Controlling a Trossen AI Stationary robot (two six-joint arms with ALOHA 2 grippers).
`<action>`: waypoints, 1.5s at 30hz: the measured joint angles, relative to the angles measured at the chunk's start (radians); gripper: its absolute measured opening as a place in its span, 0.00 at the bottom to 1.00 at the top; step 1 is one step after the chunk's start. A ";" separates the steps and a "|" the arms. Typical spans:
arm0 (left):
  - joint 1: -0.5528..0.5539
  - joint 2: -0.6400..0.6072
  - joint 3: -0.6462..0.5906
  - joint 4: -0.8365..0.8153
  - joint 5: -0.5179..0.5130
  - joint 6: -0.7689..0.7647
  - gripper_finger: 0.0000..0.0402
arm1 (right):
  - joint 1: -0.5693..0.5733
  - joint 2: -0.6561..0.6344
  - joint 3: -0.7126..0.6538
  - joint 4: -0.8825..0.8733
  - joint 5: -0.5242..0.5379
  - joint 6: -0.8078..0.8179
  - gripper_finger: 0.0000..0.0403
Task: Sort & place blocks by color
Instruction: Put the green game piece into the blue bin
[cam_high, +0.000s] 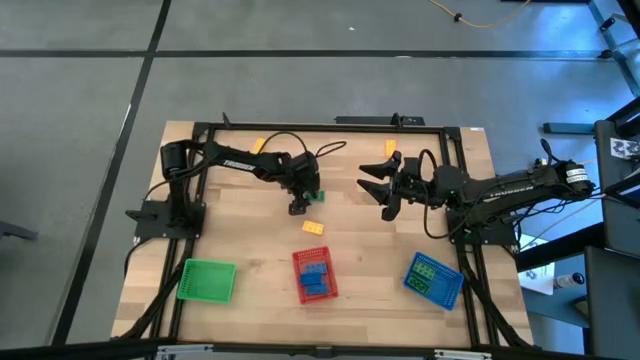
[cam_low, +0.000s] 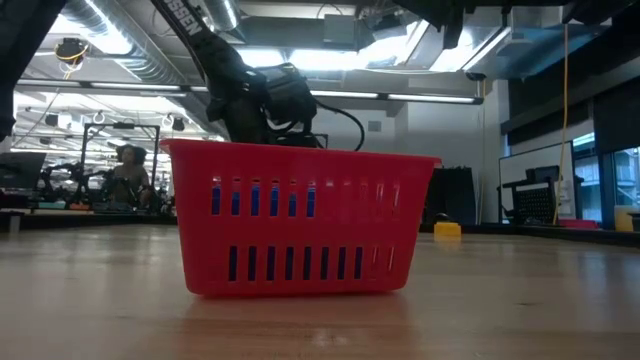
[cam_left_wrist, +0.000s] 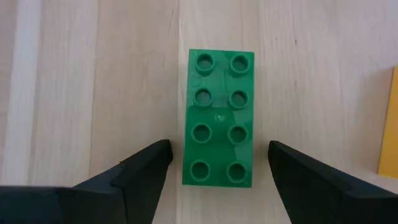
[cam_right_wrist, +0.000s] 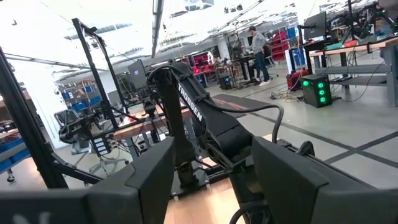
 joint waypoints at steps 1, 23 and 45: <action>0.000 0.000 0.000 0.000 0.002 0.000 0.66 | 0.000 0.000 0.000 0.000 0.000 0.000 0.54; 0.081 -0.300 -0.005 -0.068 0.154 -0.211 0.32 | 0.000 0.000 0.000 0.007 0.035 -0.021 0.54; -0.297 -0.734 -0.382 0.770 -0.276 -0.547 0.32 | 0.000 0.000 0.000 0.001 -0.001 -0.029 0.54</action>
